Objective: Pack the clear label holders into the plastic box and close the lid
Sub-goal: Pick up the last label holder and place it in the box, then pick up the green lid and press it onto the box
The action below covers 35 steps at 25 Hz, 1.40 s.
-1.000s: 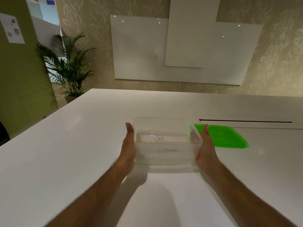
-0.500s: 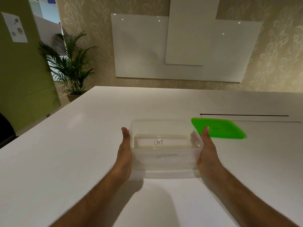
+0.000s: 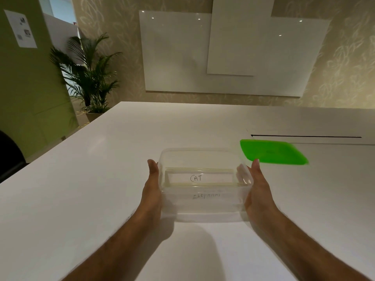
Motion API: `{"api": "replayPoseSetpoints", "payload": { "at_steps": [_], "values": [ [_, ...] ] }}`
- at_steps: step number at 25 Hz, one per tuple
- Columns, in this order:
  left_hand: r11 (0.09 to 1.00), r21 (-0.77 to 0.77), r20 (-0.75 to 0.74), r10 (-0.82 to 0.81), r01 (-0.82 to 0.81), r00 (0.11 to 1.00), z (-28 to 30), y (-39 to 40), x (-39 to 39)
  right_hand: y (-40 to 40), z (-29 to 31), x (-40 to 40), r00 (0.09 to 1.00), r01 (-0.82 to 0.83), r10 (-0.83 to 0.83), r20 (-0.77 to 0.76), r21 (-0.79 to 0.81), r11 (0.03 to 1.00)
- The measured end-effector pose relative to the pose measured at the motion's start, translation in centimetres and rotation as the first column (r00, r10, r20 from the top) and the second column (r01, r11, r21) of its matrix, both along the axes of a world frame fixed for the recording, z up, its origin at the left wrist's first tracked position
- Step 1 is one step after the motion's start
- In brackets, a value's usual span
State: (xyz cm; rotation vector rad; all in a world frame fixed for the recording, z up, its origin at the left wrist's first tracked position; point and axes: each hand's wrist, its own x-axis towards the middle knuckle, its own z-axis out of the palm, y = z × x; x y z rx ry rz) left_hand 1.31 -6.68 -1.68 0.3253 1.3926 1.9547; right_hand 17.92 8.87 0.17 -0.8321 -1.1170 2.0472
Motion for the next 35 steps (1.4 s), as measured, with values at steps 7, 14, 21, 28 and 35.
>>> {"api": "replayPoseSetpoints", "payload": {
  "at_steps": [7,14,21,28,35],
  "values": [
    [1.0,0.015,-0.023,-0.007,0.007,1.0,-0.1,-0.2,-0.4,0.2,-0.4,-0.3,1.0,0.018,-0.018,0.008,0.012,1.0],
    [1.0,-0.016,-0.112,-0.025,0.023,0.993,0.9,-0.9,-0.4,1.7,-1.0,-0.2,0.999,-0.035,0.036,0.0,0.182,0.983],
    [0.911,-0.346,-0.8,-0.161,-0.225,0.578,5.1,-1.1,-4.1,5.7,1.1,2.2,0.887,-0.188,-0.259,0.383,0.811,0.554],
    [0.753,-0.536,-0.827,-0.559,-0.382,0.061,7.6,6.2,-3.7,13.7,1.3,2.3,0.683,-0.553,-0.513,0.519,0.827,0.099],
    [0.73,-0.568,-0.775,-0.63,-0.379,-0.05,9.0,15.0,0.1,19.1,1.6,4.1,0.57,-0.642,-0.607,0.554,0.761,0.093]
  ]
}}
